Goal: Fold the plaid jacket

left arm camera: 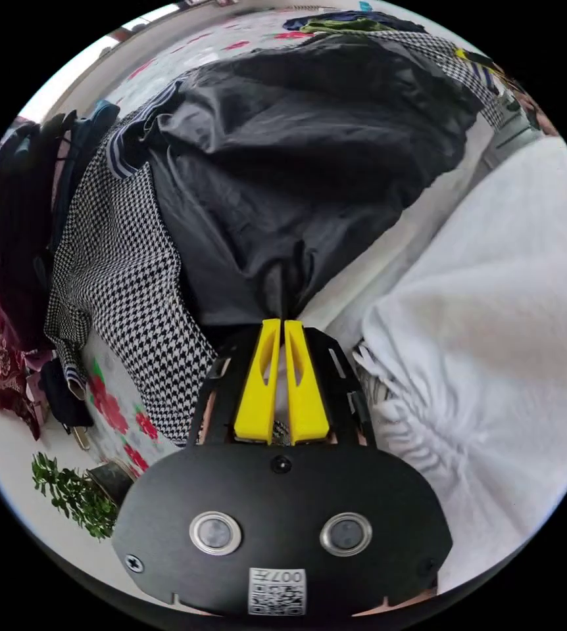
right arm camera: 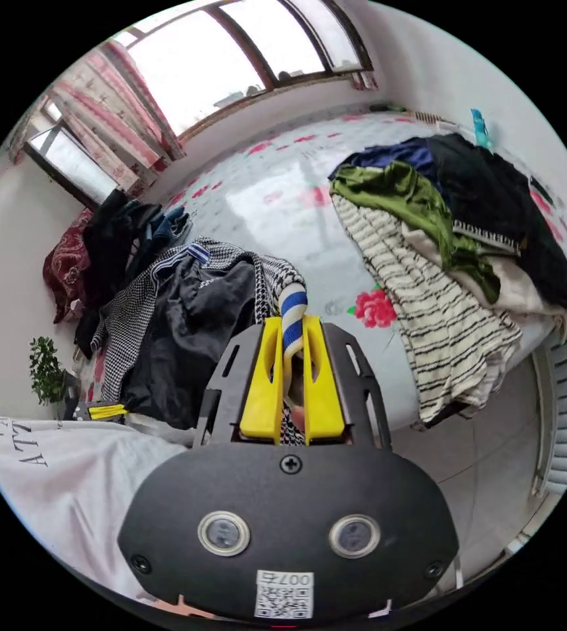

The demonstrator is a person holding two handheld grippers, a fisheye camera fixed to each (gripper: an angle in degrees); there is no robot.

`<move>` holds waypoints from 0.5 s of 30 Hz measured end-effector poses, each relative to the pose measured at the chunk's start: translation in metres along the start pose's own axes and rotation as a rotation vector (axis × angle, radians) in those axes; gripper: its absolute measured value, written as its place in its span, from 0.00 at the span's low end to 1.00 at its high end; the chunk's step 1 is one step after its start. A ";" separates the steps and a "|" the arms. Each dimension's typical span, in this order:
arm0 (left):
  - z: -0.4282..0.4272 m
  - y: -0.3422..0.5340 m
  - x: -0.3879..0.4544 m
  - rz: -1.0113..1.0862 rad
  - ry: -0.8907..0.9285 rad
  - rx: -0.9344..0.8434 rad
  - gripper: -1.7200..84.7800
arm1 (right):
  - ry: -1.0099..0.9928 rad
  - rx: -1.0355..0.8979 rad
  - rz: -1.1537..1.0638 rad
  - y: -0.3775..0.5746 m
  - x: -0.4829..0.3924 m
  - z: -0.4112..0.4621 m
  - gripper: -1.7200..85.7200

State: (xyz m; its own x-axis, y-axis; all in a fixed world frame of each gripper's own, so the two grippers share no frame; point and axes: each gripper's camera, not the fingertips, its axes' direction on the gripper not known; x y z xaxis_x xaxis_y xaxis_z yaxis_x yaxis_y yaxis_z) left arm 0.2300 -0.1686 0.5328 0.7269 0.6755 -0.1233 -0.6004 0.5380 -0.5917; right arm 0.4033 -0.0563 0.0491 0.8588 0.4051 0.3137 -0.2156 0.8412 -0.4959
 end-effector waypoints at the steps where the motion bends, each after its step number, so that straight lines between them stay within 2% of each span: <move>1: -0.012 0.018 0.011 0.025 0.051 0.000 0.01 | 0.049 0.039 -0.082 -0.005 -0.015 -0.023 0.09; 4: -0.017 0.055 0.025 -0.026 0.156 -0.027 0.01 | 0.168 0.103 -0.225 -0.011 -0.042 -0.062 0.10; 6: -0.005 0.072 0.021 -0.165 0.217 -0.023 0.01 | 0.279 0.094 -0.215 -0.011 -0.040 -0.060 0.10; 8: 0.004 0.091 0.013 -0.351 0.320 0.004 0.01 | 0.372 0.016 -0.081 -0.005 -0.011 -0.032 0.11; 9: 0.003 0.097 0.012 -0.388 0.335 0.019 0.01 | 0.348 -0.010 -0.049 -0.001 -0.004 -0.026 0.12; 11: -0.008 0.119 0.015 -0.480 0.345 0.093 0.01 | 0.087 0.012 -0.006 0.026 0.011 -0.017 0.12; 13: -0.018 0.137 0.020 -0.522 0.316 0.140 0.01 | -0.091 0.027 0.021 0.048 0.019 -0.007 0.13; 15: -0.025 0.153 0.026 -0.533 0.314 0.188 0.01 | -0.099 -0.019 0.049 0.066 0.026 0.016 0.13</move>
State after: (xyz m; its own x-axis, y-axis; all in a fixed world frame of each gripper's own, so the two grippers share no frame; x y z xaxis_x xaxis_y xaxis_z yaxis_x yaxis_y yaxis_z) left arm 0.1651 -0.0812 0.4190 0.9873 0.1271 -0.0955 -0.1578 0.8574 -0.4899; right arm 0.4041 0.0151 0.0374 0.7970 0.4795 0.3673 -0.2461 0.8131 -0.5275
